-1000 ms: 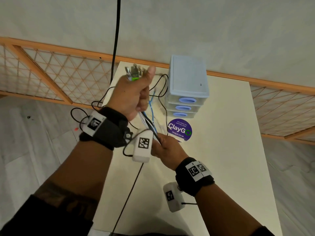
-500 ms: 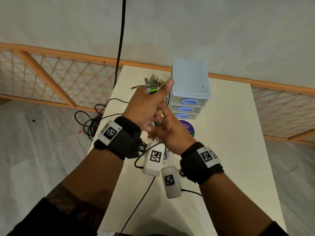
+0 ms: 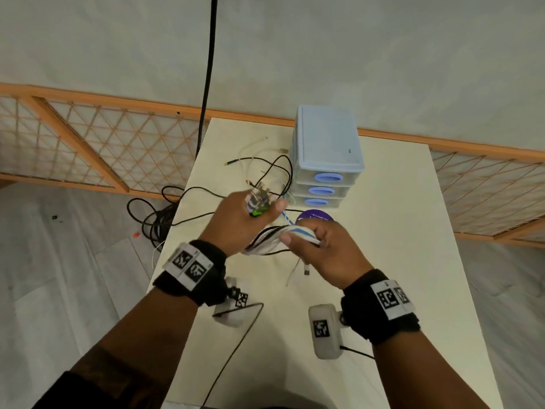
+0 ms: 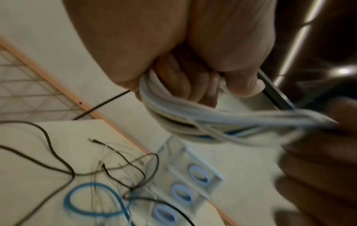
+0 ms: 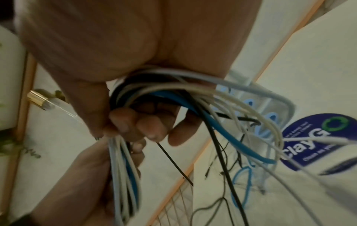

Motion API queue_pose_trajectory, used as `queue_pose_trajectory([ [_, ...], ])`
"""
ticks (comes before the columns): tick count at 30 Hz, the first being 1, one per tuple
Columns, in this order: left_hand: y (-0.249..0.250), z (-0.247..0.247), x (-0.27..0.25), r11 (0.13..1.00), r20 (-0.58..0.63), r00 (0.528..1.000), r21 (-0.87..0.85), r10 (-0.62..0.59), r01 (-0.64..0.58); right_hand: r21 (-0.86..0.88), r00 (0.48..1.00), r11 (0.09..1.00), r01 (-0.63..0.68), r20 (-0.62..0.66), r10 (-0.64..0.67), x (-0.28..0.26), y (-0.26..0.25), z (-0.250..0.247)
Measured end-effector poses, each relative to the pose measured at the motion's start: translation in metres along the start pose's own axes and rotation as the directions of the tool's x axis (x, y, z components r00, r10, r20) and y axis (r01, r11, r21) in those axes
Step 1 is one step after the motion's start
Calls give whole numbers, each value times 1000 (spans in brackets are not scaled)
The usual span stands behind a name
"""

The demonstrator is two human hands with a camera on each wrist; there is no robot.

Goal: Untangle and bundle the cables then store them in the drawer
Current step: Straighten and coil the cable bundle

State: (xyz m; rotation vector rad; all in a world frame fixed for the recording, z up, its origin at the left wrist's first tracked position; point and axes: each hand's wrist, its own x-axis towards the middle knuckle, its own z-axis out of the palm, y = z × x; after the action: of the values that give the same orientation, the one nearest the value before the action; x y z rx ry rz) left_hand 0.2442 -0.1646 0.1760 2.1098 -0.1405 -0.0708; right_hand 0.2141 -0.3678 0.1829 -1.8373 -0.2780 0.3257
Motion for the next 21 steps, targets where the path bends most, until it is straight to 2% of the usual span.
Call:
queue_pose_trajectory([
  [2,0,14,-8,989,78,996,-140,-43,53,41,997,998,38,-68,-35,7,-8,2],
  [3,1,18,-10,955,106,991,-277,-82,108,55,995,997,45,-91,-40,11,-11,5],
  [5,1,21,-13,827,205,968,-511,-145,232,66,990,998,24,-143,-14,15,-18,9],
  [7,-4,24,-18,716,324,940,-632,-105,298,110,984,994,0,-175,19,21,-22,11],
  [10,-3,20,-20,634,414,910,-698,-23,333,77,980,995,-59,-185,73,27,-28,13],
  [12,2,11,-19,664,446,895,-675,20,322,18,973,993,-114,-198,115,29,-25,13],
  [14,3,4,-15,689,444,896,-656,19,310,105,967,979,-173,-172,189,28,-20,9],
  [15,4,1,-12,670,408,913,-680,8,298,169,972,971,-172,-131,195,27,-18,7],
  [17,5,-2,-4,581,317,948,-765,-37,279,227,982,961,-157,-70,177,24,-14,4],
  [18,7,-2,1,516,306,950,-805,-61,292,249,986,958,-142,-44,158,22,-13,5],
  [20,11,0,10,398,331,943,-860,-41,319,333,990,935,-124,-19,138,21,-16,13],
  [21,13,1,13,378,359,933,-862,-14,338,370,991,922,-112,-24,130,21,-17,18],
])
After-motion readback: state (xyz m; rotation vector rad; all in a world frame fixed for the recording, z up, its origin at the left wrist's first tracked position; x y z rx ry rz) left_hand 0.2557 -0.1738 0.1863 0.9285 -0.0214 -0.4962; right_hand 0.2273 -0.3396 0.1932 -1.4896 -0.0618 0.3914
